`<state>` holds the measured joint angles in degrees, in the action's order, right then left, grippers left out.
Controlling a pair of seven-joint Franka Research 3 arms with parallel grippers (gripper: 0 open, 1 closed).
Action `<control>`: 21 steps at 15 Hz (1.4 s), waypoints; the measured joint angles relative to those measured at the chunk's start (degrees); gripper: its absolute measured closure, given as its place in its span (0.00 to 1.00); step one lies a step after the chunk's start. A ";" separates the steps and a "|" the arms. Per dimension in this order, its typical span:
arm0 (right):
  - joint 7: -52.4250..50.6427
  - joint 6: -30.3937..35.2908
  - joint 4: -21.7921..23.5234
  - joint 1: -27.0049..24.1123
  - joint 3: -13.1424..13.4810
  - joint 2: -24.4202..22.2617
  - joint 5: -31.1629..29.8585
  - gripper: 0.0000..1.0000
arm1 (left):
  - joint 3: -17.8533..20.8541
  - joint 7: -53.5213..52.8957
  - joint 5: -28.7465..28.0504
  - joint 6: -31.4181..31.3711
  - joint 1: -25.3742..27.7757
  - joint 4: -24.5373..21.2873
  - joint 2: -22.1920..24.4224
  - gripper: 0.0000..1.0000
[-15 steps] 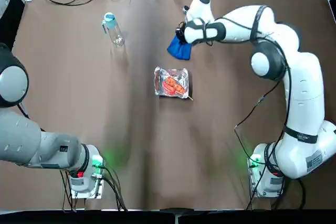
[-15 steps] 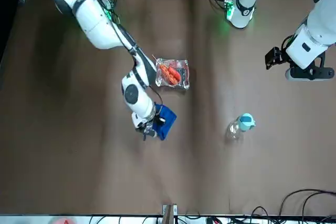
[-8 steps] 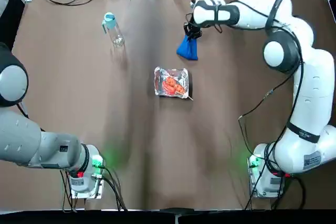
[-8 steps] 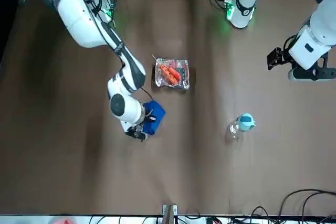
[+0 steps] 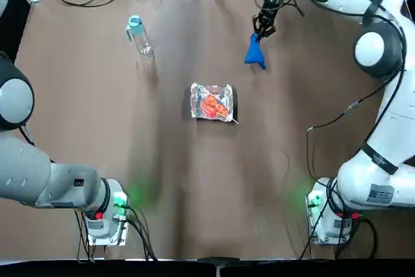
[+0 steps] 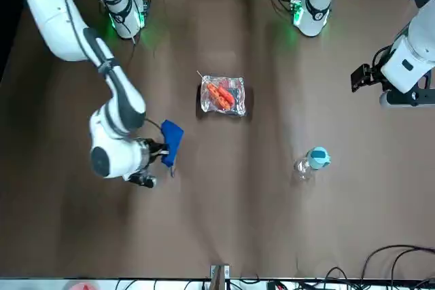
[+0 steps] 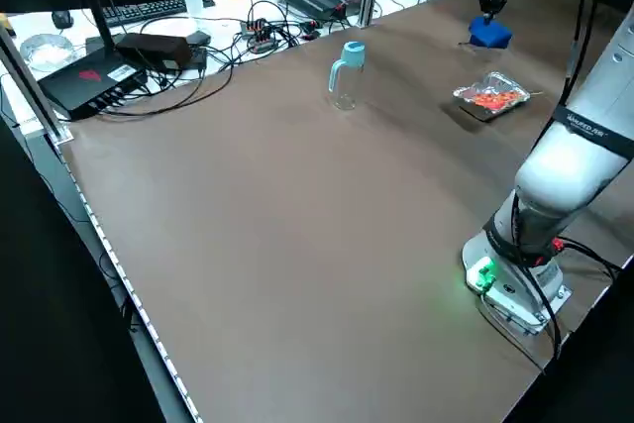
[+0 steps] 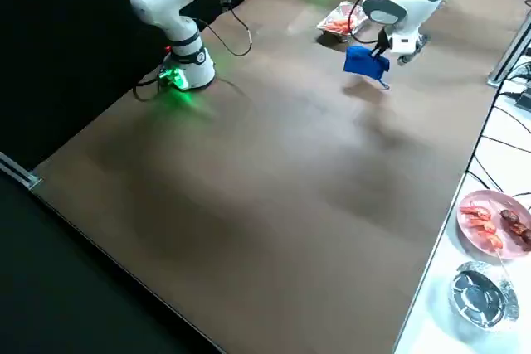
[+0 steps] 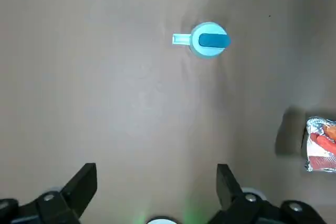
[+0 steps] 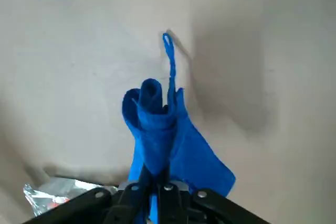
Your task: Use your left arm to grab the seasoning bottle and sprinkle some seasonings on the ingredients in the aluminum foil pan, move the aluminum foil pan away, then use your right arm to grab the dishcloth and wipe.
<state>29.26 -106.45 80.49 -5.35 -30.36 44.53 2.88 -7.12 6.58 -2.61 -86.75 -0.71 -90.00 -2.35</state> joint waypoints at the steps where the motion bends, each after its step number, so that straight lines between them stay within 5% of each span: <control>1: -1.18 2.14 -0.86 -1.30 -0.10 -0.03 -0.84 0.93 | 0.00 0.00 0.00 0.00 0.02 -0.02 0.00 0.00; 5: -7.94 9.96 -3.50 -7.24 -0.06 -0.06 -9.21 0.93 | -0.07 0.00 0.00 0.00 0.01 -0.03 0.00 0.00; 12: -20.94 10.47 -3.84 -17.12 0.45 0.10 -23.96 0.93 | -0.09 -0.01 0.00 0.00 0.00 -0.05 0.00 0.00; 21: -21.15 6.48 -2.45 -16.97 2.59 3.10 -25.37 0.93 | -0.30 -0.01 0.00 0.00 -0.01 -0.06 0.00 0.00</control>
<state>8.11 -99.97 78.03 -22.32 -27.77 47.64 -22.49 -7.42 6.58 -2.61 -86.75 -0.72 -90.06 -2.36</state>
